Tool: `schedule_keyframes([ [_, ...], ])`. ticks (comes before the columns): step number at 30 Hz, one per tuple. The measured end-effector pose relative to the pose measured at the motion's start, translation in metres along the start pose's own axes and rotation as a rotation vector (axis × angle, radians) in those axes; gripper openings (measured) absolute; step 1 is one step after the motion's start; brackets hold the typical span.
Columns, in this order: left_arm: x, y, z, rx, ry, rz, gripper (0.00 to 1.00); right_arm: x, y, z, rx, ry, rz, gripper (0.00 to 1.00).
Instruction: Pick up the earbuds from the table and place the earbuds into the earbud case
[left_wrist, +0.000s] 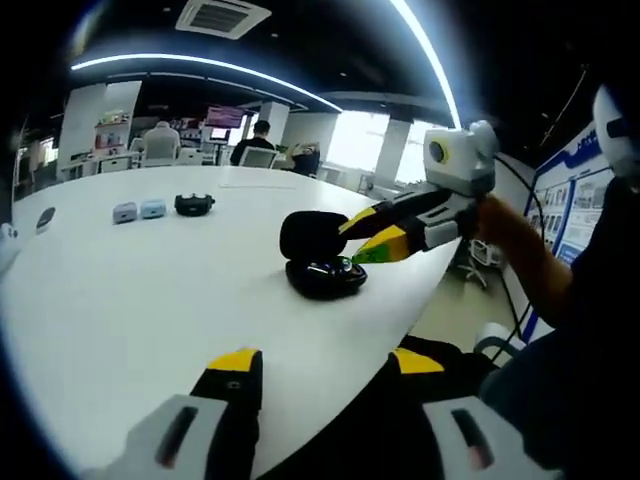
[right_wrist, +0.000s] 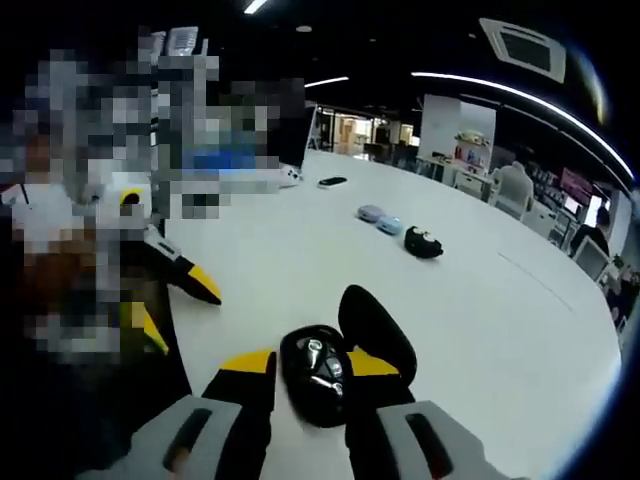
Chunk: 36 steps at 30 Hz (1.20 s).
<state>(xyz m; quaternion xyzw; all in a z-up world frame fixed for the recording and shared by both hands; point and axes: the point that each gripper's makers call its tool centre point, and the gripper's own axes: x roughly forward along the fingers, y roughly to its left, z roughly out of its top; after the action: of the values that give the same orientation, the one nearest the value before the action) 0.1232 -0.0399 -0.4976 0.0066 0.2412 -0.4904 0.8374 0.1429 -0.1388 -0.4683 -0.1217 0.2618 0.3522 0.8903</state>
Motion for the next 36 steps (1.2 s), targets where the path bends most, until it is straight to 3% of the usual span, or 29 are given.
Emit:
schedule_keyframes([
  [5,0.007,-0.004,0.005,0.028,0.009,0.004,0.55,-0.01,-0.008,-0.013,0.005,-0.002,-0.016,0.28],
  [11,0.024,-0.006,0.032,0.007,-0.081,-0.02,0.57,-0.011,-0.022,-0.029,0.038,-0.006,-0.029,0.37],
  [17,0.057,-0.005,0.041,0.02,-0.054,-0.062,0.59,-0.001,-0.027,-0.034,0.037,-0.003,-0.004,0.39],
  [24,0.081,-0.009,0.039,-0.036,-0.042,-0.115,0.59,0.01,-0.024,-0.039,0.037,0.002,0.045,0.35],
  [36,0.081,-0.014,0.033,-0.053,-0.031,-0.117,0.55,0.013,-0.032,-0.04,0.03,0.012,0.103,0.33],
])
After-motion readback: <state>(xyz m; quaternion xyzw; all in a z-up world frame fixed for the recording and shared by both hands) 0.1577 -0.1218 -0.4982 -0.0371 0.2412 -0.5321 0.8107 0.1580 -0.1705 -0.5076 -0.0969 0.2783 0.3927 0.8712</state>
